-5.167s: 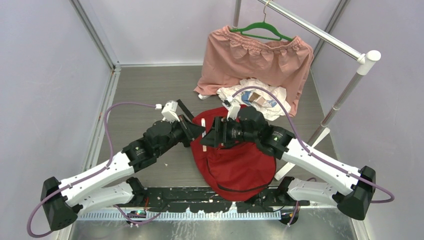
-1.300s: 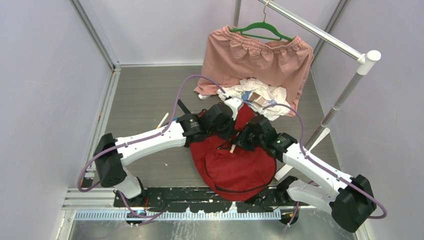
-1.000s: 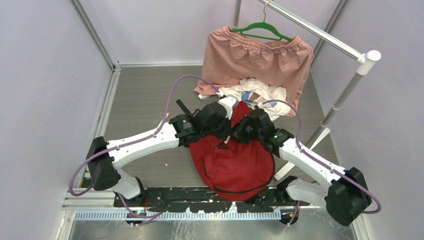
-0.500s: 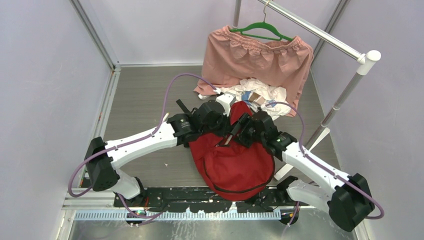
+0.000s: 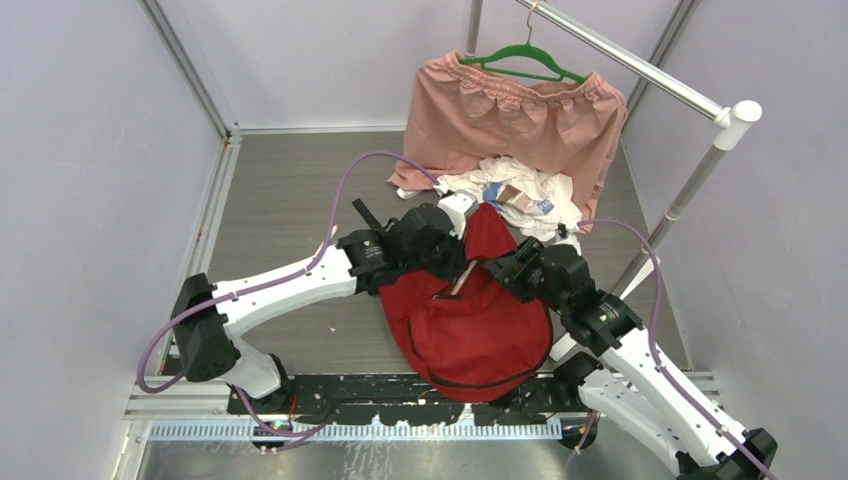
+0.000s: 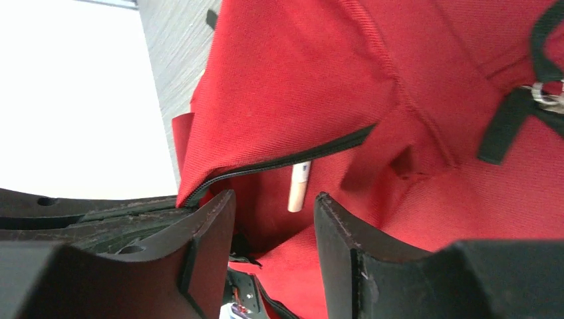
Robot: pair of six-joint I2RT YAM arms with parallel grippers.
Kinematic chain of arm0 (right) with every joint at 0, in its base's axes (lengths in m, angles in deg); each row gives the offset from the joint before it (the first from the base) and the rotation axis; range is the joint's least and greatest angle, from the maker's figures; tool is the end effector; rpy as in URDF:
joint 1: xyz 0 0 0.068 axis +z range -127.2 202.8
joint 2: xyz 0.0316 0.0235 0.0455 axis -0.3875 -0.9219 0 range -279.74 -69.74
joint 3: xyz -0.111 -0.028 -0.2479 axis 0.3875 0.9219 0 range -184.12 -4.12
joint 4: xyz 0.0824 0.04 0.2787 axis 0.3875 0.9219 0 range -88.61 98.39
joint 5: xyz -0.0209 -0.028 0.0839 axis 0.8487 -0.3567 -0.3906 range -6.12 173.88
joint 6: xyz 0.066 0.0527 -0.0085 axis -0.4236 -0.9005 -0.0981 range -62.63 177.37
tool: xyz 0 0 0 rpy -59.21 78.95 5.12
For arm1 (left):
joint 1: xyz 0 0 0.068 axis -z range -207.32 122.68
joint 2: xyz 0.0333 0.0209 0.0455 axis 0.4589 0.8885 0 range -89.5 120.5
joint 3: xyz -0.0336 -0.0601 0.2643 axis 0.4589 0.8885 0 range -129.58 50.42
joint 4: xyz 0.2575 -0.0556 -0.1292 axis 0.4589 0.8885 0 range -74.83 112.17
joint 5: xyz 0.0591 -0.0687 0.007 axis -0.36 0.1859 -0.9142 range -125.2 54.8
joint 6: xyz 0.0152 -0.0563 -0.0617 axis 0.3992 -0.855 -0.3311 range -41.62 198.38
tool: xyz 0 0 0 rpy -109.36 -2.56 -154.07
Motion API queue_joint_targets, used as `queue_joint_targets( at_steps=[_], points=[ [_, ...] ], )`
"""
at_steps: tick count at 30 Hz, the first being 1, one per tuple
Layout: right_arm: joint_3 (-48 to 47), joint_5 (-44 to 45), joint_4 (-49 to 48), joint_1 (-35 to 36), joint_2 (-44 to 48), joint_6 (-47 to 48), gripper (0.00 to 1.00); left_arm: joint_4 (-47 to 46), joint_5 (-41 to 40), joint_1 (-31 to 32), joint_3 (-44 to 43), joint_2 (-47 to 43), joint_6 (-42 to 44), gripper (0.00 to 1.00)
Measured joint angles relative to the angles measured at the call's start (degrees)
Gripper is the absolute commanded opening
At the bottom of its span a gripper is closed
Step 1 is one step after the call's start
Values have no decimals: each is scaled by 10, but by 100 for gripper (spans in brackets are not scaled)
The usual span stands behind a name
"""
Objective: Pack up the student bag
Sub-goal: Place the stationery in the student bag, then pick up the stationery from the center of the board.
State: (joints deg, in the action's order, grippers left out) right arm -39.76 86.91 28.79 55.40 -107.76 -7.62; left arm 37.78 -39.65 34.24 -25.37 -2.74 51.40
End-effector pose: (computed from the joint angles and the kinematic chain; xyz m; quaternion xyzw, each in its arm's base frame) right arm 0.1889 0.1161 0.2508 0.2539 0.8268 0.3622 0.3475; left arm 0.2021 -0.3613 0.3012 0.2441 0.8462 -0.3052 0.3622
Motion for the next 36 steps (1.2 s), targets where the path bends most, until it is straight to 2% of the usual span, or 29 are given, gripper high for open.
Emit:
queue_joint_targets(
  at_steps=[4, 6, 11, 14, 17, 19, 23, 29, 36],
  points=[
    [-1, 38, 50, -1, 32, 9, 54, 9, 9, 0, 0, 0, 7, 48],
    [-4, 64, 85, -1, 46, 17, 57, 20, 5, 2, 0, 0, 6, 58],
    [-35, 135, 169, -1, 85, 45, 61, 64, -9, -30, 8, -15, -2, 60],
    [-66, 179, 209, -1, 110, 63, 62, 82, -17, -113, 42, -48, -17, 64],
    [-84, 209, 229, -1, 120, 77, 63, 94, -25, -213, 84, -77, -30, 72],
    [-87, 220, 241, -1, 121, 82, 63, 96, -34, -271, 112, -89, -36, 73],
    [-87, 224, 252, -1, 118, 85, 63, 101, -44, -344, 150, -89, -40, 71],
    [-87, 215, 250, -1, 96, 86, 63, 111, -28, -417, 126, 7, -43, 65],
    [-87, 211, 256, -1, 101, 85, 63, 129, -36, -419, 35, 147, -58, 65]
  ],
)
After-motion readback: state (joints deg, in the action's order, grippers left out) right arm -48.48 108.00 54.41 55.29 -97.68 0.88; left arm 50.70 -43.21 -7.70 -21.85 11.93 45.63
